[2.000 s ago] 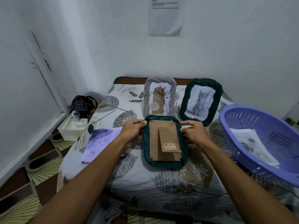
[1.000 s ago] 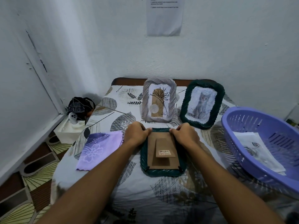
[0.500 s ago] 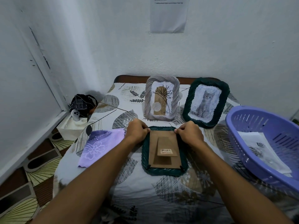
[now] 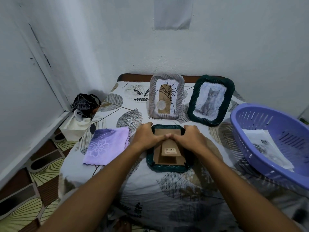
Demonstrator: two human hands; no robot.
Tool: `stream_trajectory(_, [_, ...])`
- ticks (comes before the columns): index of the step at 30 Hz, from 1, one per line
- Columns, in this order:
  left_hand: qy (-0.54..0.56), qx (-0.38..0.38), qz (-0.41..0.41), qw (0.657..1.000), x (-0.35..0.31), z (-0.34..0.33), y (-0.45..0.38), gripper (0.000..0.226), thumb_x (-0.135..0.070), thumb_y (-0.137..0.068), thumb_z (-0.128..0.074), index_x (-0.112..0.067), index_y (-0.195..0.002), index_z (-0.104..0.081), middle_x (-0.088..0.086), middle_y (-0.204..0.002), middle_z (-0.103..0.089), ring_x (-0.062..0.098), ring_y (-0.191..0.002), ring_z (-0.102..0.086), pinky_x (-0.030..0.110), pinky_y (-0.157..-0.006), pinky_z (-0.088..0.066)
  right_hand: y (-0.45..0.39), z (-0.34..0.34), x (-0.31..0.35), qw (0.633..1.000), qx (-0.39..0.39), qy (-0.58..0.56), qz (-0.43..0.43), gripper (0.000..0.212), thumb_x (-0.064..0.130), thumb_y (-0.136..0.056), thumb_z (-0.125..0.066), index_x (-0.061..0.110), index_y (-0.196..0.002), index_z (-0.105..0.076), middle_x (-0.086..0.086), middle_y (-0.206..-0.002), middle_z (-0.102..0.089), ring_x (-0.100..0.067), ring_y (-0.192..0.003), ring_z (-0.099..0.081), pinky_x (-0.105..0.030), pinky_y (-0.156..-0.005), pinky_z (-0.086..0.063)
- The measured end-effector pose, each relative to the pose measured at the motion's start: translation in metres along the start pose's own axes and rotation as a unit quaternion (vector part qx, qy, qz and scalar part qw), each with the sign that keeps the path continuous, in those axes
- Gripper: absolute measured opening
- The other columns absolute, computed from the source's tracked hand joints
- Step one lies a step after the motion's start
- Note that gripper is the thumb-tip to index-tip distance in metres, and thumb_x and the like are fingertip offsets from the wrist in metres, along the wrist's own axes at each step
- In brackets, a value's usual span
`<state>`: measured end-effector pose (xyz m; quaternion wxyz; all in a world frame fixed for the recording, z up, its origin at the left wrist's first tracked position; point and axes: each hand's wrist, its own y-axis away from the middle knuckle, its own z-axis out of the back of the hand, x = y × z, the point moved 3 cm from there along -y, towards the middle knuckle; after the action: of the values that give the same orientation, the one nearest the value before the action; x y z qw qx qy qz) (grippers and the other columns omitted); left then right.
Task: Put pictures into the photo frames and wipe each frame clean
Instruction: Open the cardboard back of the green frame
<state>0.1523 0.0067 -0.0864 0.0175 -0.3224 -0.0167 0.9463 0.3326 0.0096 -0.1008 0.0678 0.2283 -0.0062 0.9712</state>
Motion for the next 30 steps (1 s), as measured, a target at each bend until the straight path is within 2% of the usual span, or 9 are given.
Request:
stream_trajectory(4, [-0.022, -0.011, -0.022, 0.999, -0.001, 0.000, 0.023, 0.078, -0.072, -0.059, -0.071, -0.018, -0.113, -0.056, 0.006, -0.110, -0.064, 0.025, -0.101, -0.058, 0.041, -0.082, -0.053, 0.022, 0.001, -0.002, 1.000, -0.015, 0.009, 0.014, 0.068, 0.072, -0.071, -0.062, 0.019, -0.112, -0.056, -0.006, -0.112, -0.049, -0.025, -0.097, -0.055, -0.033, -0.072, -0.048])
stream_trajectory(9, [-0.017, -0.030, -0.051, 0.998, -0.001, 0.003, 0.049, 0.074, -0.058, -0.064, -0.078, -0.013, -0.118, -0.056, 0.010, -0.115, -0.061, 0.025, -0.104, -0.055, 0.037, -0.086, -0.049, 0.049, -0.001, -0.011, 0.999, -0.021, -0.028, 0.017, 0.065, 0.075, -0.064, -0.064, 0.021, -0.099, -0.057, -0.001, -0.100, -0.056, -0.020, -0.087, -0.054, -0.038, -0.073, -0.053])
stream_trajectory(13, [0.012, -0.020, -0.048, 0.999, 0.003, 0.003, 0.072, 0.083, -0.052, -0.065, -0.080, -0.006, -0.128, -0.051, 0.014, -0.123, -0.058, 0.027, -0.113, -0.051, 0.041, -0.092, -0.048, 0.075, 0.003, -0.015, 0.999, -0.023, -0.027, 0.025, 0.069, 0.073, -0.067, -0.064, 0.016, -0.106, -0.060, -0.004, -0.104, -0.056, -0.023, -0.091, -0.055, -0.040, -0.075, -0.053])
stream_trajectory(15, [0.014, -0.018, -0.046, 0.999, 0.007, 0.001, 0.082, 0.087, -0.052, -0.067, -0.079, -0.006, -0.133, -0.047, 0.012, -0.128, -0.055, 0.025, -0.116, -0.050, 0.038, -0.094, -0.047, 0.085, 0.005, -0.018, 0.999, -0.032, -0.014, 0.026, 0.071, 0.070, -0.071, -0.064, 0.012, -0.111, -0.060, -0.006, -0.109, -0.055, -0.025, -0.095, -0.054, -0.038, -0.076, -0.051])
stream_trajectory(17, [0.028, -0.024, -0.051, 0.998, 0.008, 0.001, 0.093, 0.084, -0.050, -0.069, -0.079, -0.005, -0.132, -0.048, 0.010, -0.125, -0.057, 0.021, -0.109, -0.053, 0.031, -0.089, -0.047, 0.093, 0.003, -0.021, 0.999, -0.033, -0.018, 0.022, 0.068, 0.070, -0.071, -0.065, 0.012, -0.106, -0.061, -0.006, -0.105, -0.058, -0.024, -0.092, -0.055, -0.036, -0.071, -0.050])
stream_trajectory(20, [0.050, -0.035, -0.046, 0.997, 0.011, 0.002, 0.103, 0.081, -0.053, -0.068, -0.079, -0.005, -0.128, -0.052, 0.007, -0.120, -0.060, 0.020, -0.104, -0.055, 0.031, -0.085, -0.051, 0.100, 0.000, -0.025, 0.999, -0.031, -0.039, 0.015, 0.061, 0.073, -0.069, -0.063, 0.017, -0.092, -0.062, -0.003, -0.092, -0.062, -0.022, -0.082, -0.057, -0.033, -0.062, -0.048])
stream_trajectory(23, [0.085, -0.044, -0.037, 0.995, 0.008, 0.006, 0.111, 0.057, -0.036, -0.077, -0.077, -0.005, -0.121, -0.059, 0.001, -0.105, -0.062, 0.012, -0.089, -0.055, 0.008, -0.066, -0.042, 0.109, 0.002, -0.026, 0.995, -0.030, -0.096, 0.014, 0.060, 0.060, -0.078, -0.066, 0.011, -0.112, -0.064, -0.007, -0.109, -0.062, -0.025, -0.094, -0.059, -0.034, -0.072, -0.050])
stream_trajectory(26, [0.104, -0.060, -0.024, 0.992, 0.006, 0.008, 0.113, 0.044, -0.021, -0.086, -0.070, -0.002, -0.123, -0.058, 0.009, -0.113, -0.066, 0.011, -0.087, -0.053, 0.013, -0.073, -0.041, 0.112, 0.002, -0.026, 0.992, -0.038, -0.123, 0.015, 0.055, 0.041, -0.087, -0.065, 0.007, -0.129, -0.057, -0.010, -0.119, -0.058, -0.026, -0.105, -0.056, -0.036, -0.083, -0.049])
stream_trajectory(30, [0.100, -0.080, -0.001, 0.992, 0.007, 0.008, 0.112, 0.043, -0.014, -0.082, -0.073, -0.001, -0.122, -0.060, 0.012, -0.109, -0.068, 0.015, -0.084, -0.057, 0.018, -0.073, -0.042, 0.114, 0.000, -0.025, 0.986, -0.058, -0.159, 0.000, 0.050, 0.031, -0.086, -0.069, 0.009, -0.130, -0.057, -0.010, -0.117, -0.062, -0.024, -0.103, -0.058, -0.035, -0.086, -0.050])
